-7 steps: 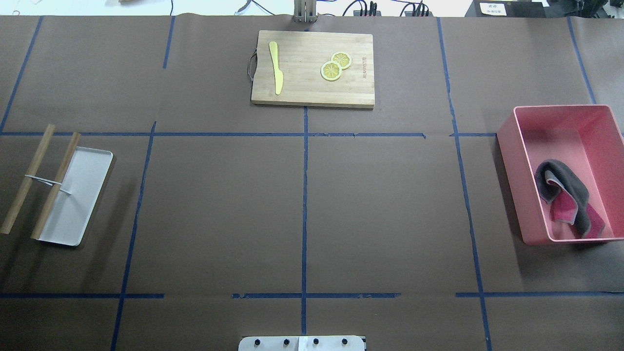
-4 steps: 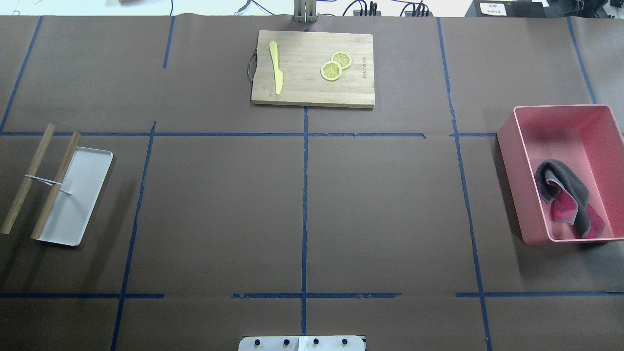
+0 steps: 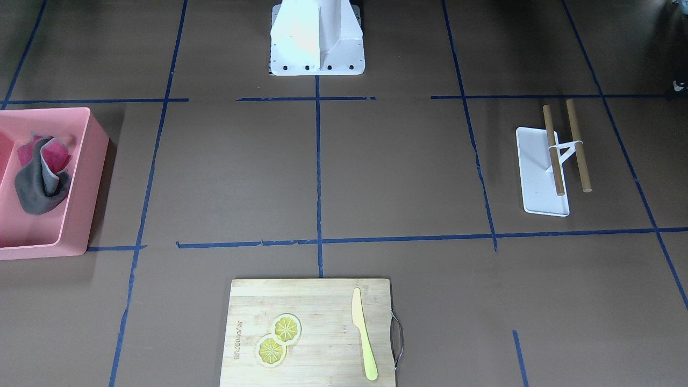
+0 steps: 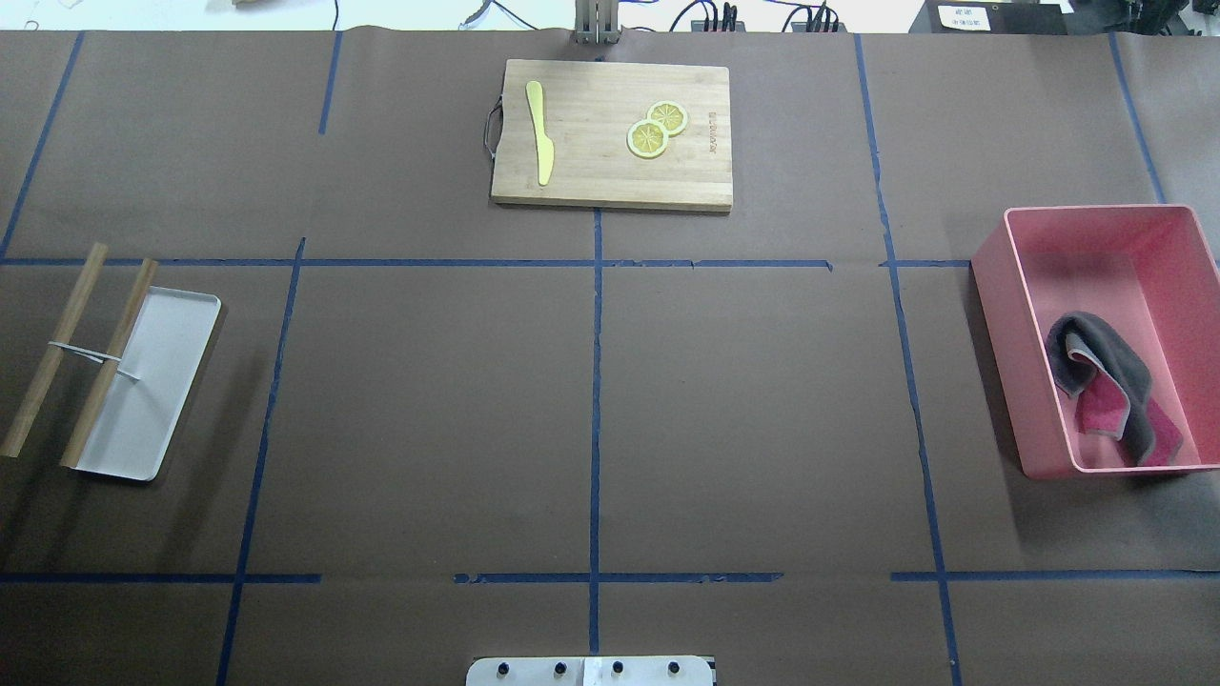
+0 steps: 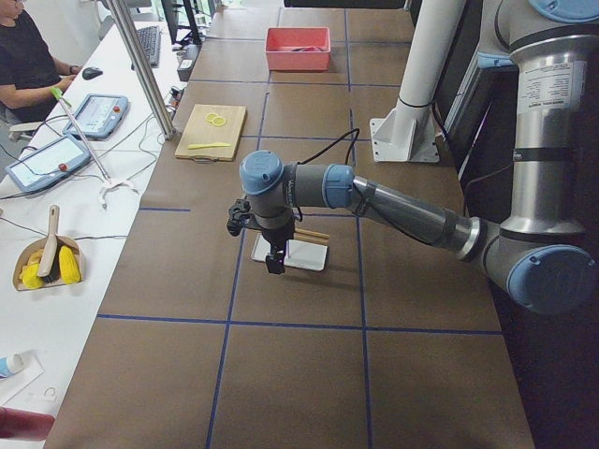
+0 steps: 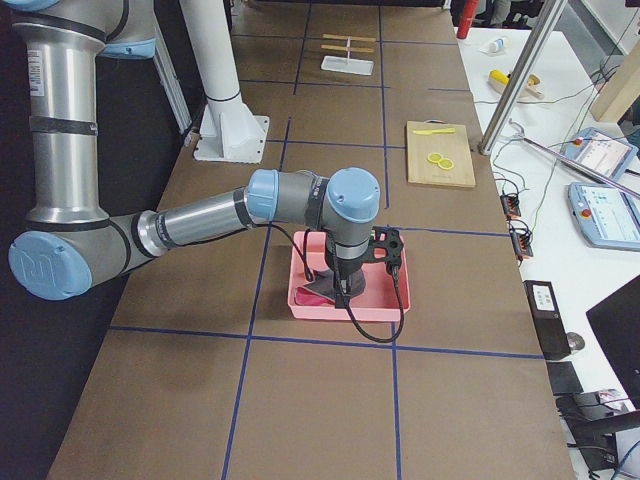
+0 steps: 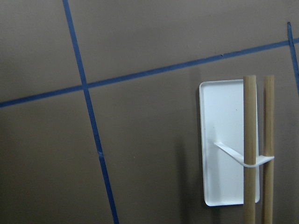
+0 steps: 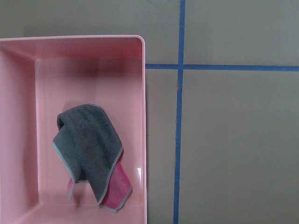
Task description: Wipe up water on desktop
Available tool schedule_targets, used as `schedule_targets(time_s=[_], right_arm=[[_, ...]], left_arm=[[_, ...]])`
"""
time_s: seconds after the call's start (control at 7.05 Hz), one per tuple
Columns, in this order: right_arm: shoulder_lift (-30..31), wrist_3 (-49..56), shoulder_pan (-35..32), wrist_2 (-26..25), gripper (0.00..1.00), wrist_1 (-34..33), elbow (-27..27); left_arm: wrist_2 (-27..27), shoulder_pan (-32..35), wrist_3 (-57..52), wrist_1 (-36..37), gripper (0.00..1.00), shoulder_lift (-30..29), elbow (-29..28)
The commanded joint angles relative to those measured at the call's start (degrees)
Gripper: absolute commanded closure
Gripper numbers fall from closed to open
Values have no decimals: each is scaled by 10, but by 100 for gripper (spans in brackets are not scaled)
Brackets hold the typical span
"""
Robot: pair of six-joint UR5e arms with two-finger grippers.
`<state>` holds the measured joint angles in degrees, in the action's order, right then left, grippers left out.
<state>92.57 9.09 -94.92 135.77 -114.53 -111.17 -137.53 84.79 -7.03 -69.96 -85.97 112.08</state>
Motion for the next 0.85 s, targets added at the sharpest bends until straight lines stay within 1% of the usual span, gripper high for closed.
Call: schedule_targets(time_s=[0.0,0.14,0.28,0.43,0.57,0.71], right_arm=[[-3,2,1,-1,0,0,-5],[-3,1,1,1,0,0,-7],[-3,0,4,1,0,0,-7],[-3,1,8,0,0,0,-7],[2,2,8,1,0,-1,-12],[4,-1,9,2,0,-2,-14]], left_arm=[[-1,14,-35,-3,0,32,-3],[1,13,-33,-3,0,31,-11],[2,13,-34,-3,0,24,-40],[2,15,-33,-22,0,24,-61],[-2,16,-33,-54,0,31,-68],[2,16,-30,-56,0,35,-59]])
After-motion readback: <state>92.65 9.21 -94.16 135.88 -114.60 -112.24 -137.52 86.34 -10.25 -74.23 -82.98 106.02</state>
